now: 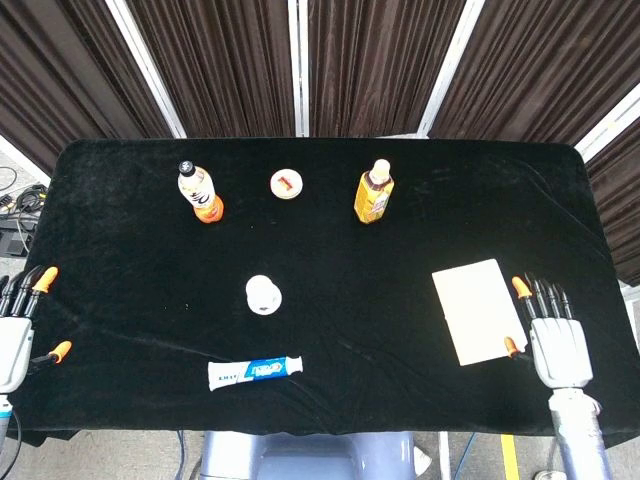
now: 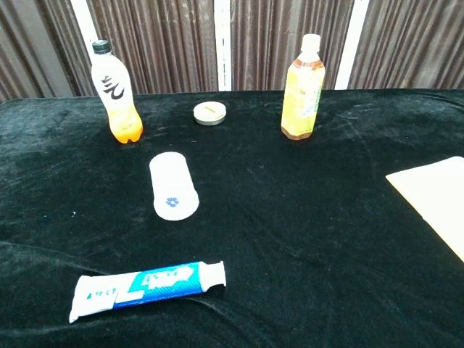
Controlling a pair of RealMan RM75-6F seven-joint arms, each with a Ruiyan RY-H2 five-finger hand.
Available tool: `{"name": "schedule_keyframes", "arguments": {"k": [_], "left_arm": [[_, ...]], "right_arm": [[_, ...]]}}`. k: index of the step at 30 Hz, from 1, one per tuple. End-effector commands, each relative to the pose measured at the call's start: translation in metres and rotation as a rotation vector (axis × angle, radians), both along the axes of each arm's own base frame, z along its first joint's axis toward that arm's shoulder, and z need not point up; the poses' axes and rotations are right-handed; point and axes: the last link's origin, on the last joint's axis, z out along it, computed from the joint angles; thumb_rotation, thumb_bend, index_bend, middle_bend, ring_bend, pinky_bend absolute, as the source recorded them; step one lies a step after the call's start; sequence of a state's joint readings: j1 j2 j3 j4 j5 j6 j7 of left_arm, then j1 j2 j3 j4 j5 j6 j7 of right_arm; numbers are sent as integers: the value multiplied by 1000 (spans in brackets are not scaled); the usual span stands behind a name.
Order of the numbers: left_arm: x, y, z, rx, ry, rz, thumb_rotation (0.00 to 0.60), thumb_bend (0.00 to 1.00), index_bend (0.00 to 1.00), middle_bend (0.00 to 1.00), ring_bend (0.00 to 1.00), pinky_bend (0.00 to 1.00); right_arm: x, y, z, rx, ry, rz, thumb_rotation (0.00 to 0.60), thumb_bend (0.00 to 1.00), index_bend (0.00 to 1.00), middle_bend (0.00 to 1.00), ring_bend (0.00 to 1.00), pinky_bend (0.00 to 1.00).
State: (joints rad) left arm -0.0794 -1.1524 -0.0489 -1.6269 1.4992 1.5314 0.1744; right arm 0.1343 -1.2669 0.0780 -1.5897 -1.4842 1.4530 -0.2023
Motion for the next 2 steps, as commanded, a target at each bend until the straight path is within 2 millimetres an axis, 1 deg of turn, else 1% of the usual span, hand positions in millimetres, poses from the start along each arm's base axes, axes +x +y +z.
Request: {"name": "schedule_keyframes", "arguments": {"k": [1, 2], "left_arm": [[0, 0, -1, -2, 3, 0, 600, 128, 0, 0, 0, 0], [0, 0, -1, -3, 4, 1, 600, 128, 0, 0, 0, 0]], "right_arm": [[-5, 7, 2, 34, 25, 27, 600, 185, 0, 0, 0, 0], [-5, 8, 2, 36, 31, 31, 600, 185, 0, 0, 0, 0]]}}
